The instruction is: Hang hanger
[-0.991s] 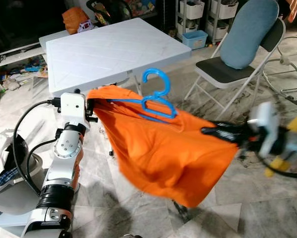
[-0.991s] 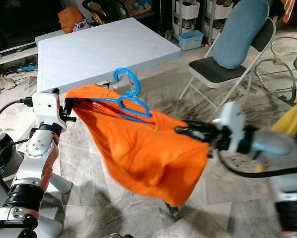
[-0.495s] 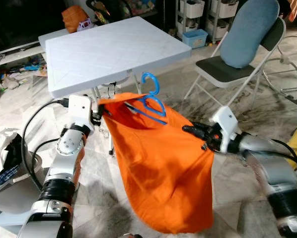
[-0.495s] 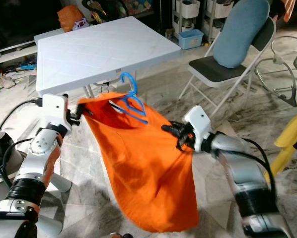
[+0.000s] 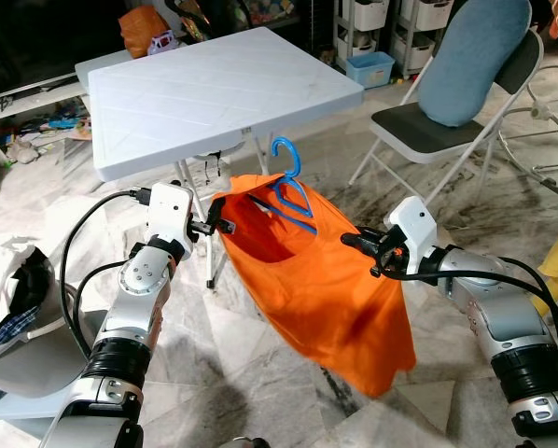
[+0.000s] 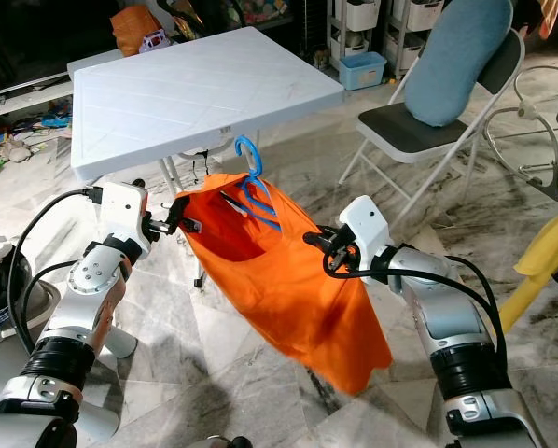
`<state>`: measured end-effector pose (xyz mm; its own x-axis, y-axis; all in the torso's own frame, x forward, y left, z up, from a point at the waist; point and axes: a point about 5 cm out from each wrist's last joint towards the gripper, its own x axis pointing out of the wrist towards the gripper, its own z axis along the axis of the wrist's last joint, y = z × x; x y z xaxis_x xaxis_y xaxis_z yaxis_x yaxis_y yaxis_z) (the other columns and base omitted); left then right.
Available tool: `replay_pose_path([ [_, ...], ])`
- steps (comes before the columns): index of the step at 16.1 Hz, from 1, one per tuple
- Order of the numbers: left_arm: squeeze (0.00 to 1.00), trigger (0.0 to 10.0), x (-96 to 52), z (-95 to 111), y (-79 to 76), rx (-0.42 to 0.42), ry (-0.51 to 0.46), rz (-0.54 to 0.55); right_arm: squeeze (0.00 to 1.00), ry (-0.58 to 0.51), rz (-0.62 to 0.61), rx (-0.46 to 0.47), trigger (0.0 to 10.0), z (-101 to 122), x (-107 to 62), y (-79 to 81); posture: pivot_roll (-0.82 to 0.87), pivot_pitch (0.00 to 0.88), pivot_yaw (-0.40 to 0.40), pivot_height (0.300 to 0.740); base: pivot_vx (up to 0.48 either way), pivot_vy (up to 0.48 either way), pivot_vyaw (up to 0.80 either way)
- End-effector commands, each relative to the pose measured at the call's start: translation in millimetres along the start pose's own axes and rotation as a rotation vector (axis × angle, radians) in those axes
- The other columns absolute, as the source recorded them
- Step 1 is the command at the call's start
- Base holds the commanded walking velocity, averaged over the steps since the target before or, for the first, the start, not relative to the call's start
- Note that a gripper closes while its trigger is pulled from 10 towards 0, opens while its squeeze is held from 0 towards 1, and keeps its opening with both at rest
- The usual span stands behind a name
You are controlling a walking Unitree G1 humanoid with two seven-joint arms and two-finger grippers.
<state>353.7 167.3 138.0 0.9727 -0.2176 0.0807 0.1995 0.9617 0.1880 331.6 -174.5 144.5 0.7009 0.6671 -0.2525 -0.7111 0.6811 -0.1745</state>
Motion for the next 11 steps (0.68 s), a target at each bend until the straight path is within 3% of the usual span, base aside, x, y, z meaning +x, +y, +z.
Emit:
replay_pose_path([
  [1, 1.00, 10.0, -0.9, -1, 5.4, 0.004, 0.005, 0.005, 0.00, -0.023, 0.005, -0.019, 10.0, 9, 3.8, -0.4, -0.08, 0.000, 0.115, 0.740, 0.000, 0.000, 0.00],
  [9, 1.00, 10.0, -0.9, -1, 5.4, 0.004, 0.005, 0.005, 0.00, -0.023, 0.005, -0.019, 10.0, 9, 3.8, -0.4, -0.08, 0.000, 0.115, 0.740, 0.000, 0.000, 0.00],
  [10, 1.00, 10.0, -13.3, -28, -47.7, -0.127, 0.112, -0.213, 0.00, -0.108, -0.080, -0.051, 10.0, 22, 18.7, 8.4, -0.10, 0.000, 0.129, 0.740, 0.000, 0.000, 0.00],
  [11, 1.00, 10.0, -32.0, -45, -99.7, -0.287, 0.205, -0.402, 0.00, -0.260, -0.173, -0.004, 10.0, 37, 17.4, 18.4, -0.10, 0.000, 0.129, 0.740, 0.000, 0.000, 0.00],
])
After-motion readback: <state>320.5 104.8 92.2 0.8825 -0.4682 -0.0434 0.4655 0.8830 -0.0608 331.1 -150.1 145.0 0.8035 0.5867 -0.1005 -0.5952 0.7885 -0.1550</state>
